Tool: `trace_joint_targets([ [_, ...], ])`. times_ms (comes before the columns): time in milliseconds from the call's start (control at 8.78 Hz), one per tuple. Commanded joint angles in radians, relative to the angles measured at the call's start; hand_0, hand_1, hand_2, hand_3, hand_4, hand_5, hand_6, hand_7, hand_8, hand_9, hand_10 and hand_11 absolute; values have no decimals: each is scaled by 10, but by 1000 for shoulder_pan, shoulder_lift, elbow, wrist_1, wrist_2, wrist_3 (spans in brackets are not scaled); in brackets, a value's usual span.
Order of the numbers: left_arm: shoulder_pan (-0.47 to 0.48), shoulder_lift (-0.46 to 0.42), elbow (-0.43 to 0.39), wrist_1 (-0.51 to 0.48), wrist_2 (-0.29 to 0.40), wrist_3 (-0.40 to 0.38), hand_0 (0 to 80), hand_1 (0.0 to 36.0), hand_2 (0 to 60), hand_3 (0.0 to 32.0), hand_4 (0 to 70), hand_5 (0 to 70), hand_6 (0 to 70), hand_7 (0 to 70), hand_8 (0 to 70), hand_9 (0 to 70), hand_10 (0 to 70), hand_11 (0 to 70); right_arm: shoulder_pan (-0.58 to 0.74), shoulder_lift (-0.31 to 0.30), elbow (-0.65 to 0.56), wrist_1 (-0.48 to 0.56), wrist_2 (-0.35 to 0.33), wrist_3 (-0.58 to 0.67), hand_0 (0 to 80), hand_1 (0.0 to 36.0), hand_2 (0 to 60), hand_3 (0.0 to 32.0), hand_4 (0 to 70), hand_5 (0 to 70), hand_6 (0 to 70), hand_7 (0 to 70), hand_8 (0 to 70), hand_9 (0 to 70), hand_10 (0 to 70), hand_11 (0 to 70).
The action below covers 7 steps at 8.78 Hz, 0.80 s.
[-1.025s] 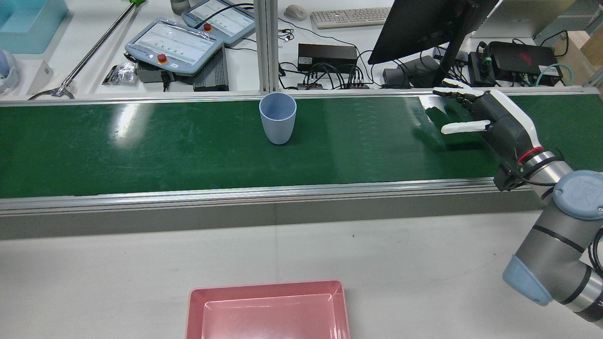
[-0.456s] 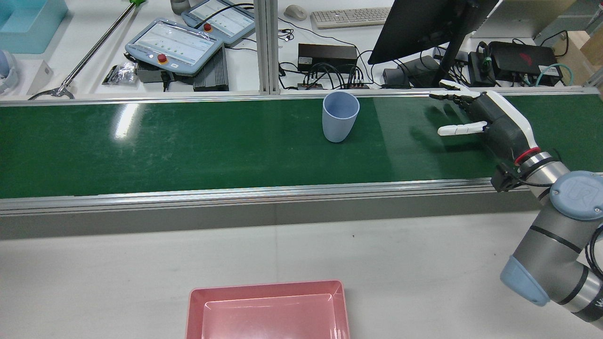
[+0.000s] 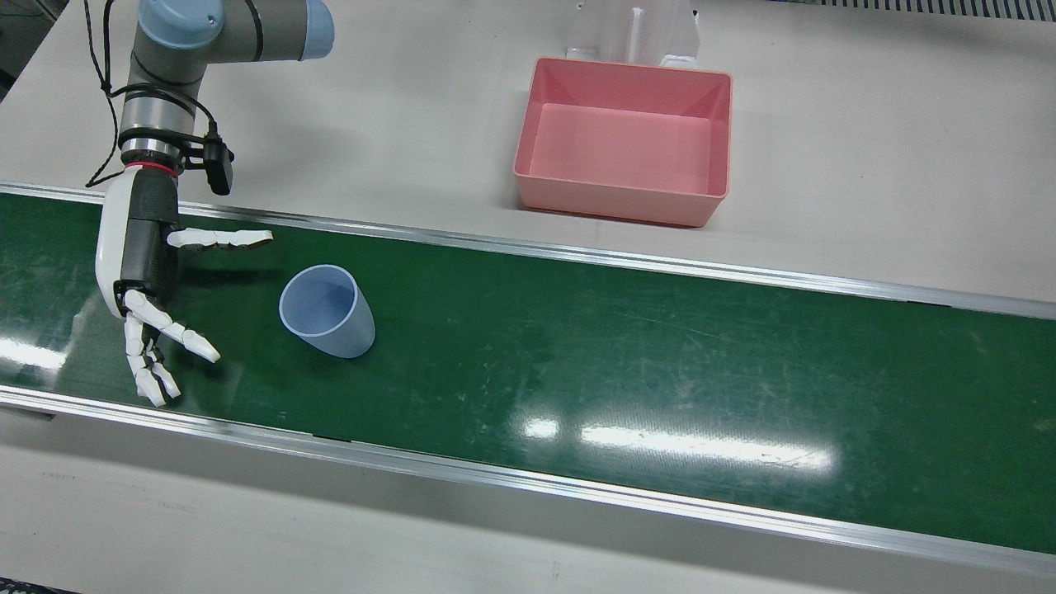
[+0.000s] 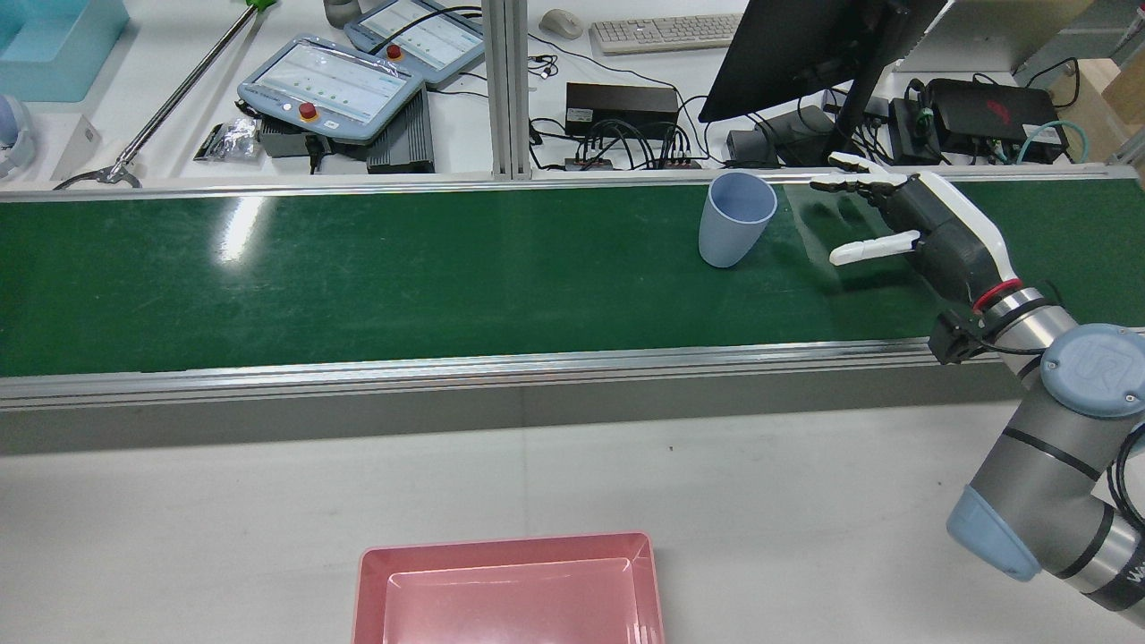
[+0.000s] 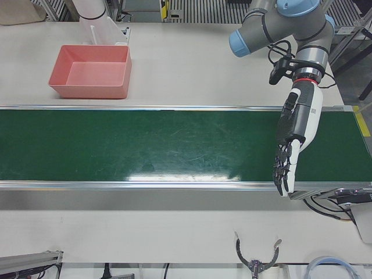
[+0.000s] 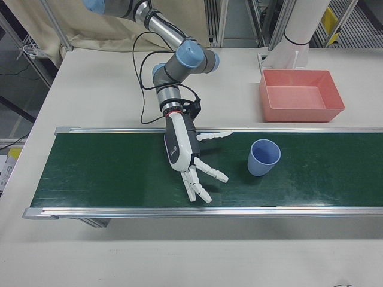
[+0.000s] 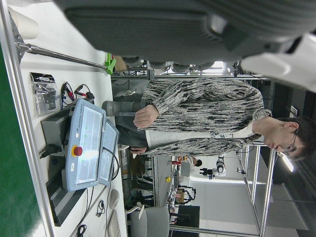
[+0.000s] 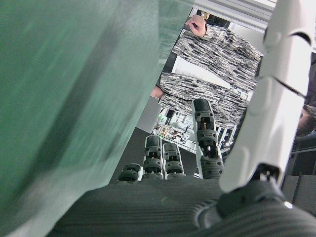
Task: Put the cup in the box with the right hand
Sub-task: 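Close the right hand fingers around the blue-grey cup on the belt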
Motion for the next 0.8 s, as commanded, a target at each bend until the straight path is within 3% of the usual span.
trace_joint_targets([
  [0,0,0,1,0,0,0,0,0,0,0,0,0,0,0,0,0,0,0,1,0,0,-1,0,-4,519,166,103,0,172,62,57,188,107,191,31,62],
  [114,0,0,1,0,0,0,0,0,0,0,0,0,0,0,0,0,0,0,1,0,-2,1,1,-4,526,148,35,0,198,62,57,189,106,192,31,62],
  [342,0,0,1,0,0,0,0,0,0,0,0,0,0,0,0,0,0,0,6,-2,-2,-1,32,-6,541,148,0,0,228,65,64,213,121,213,38,73],
  [456,0,0,1,0,0,0,0,0,0,0,0,0,0,0,0,0,0,0,6,-3,-2,-7,53,-7,539,173,77,0,218,68,69,233,131,230,45,84],
  [570,0,0,1,0,0,0,0,0,0,0,0,0,0,0,0,0,0,0,9,-8,0,-12,70,-9,549,180,84,0,249,72,81,283,153,268,56,99],
  [684,0,0,1,0,0,0,0,0,0,0,0,0,0,0,0,0,0,0,18,-12,0,-12,72,-9,548,209,251,0,303,89,129,478,237,407,120,192],
])
